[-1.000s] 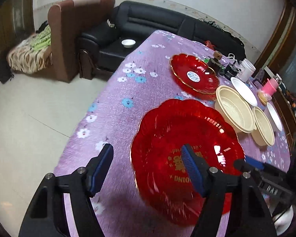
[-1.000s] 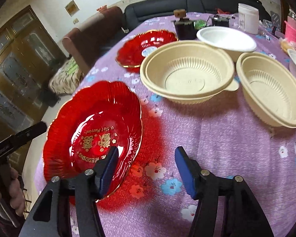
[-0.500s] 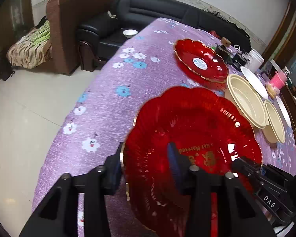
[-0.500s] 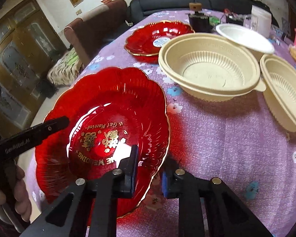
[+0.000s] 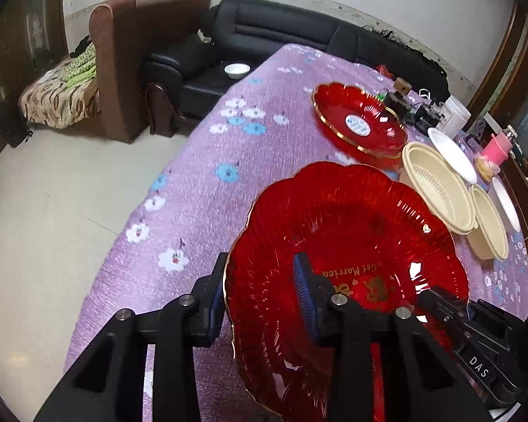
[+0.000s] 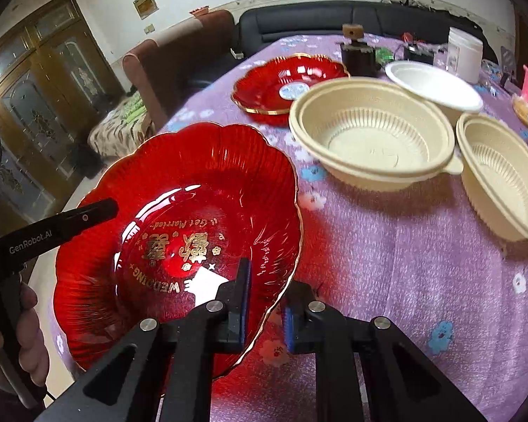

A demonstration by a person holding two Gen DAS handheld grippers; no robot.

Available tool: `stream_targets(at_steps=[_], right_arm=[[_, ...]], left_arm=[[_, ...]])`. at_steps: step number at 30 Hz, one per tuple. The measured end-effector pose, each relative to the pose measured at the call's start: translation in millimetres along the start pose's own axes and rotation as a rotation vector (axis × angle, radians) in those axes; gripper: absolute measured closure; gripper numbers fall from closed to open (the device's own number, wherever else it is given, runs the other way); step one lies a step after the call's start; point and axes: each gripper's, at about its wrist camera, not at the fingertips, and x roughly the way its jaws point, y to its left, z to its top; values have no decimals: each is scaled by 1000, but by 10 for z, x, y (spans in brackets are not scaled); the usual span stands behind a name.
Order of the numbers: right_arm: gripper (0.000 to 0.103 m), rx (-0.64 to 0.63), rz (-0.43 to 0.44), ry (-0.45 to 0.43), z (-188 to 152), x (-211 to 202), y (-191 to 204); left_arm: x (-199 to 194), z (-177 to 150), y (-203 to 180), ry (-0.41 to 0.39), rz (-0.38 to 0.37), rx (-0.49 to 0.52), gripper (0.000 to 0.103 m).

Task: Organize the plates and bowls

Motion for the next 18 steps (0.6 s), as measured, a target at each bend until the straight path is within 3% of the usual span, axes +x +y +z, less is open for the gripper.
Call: stream_targets(at_steps=[6,11,18], right_arm=[[83,50,52,8,-66,67,-78],[72,63,115,-4,-134,-69,-159],[62,132,147,-66,-159,-370,-480]], left_arm=[[31,-1,92,7,19,-60,66],[-246,-32,170,-64,35,-90,45],[-569,-133,225,-111,4,-111,42]])
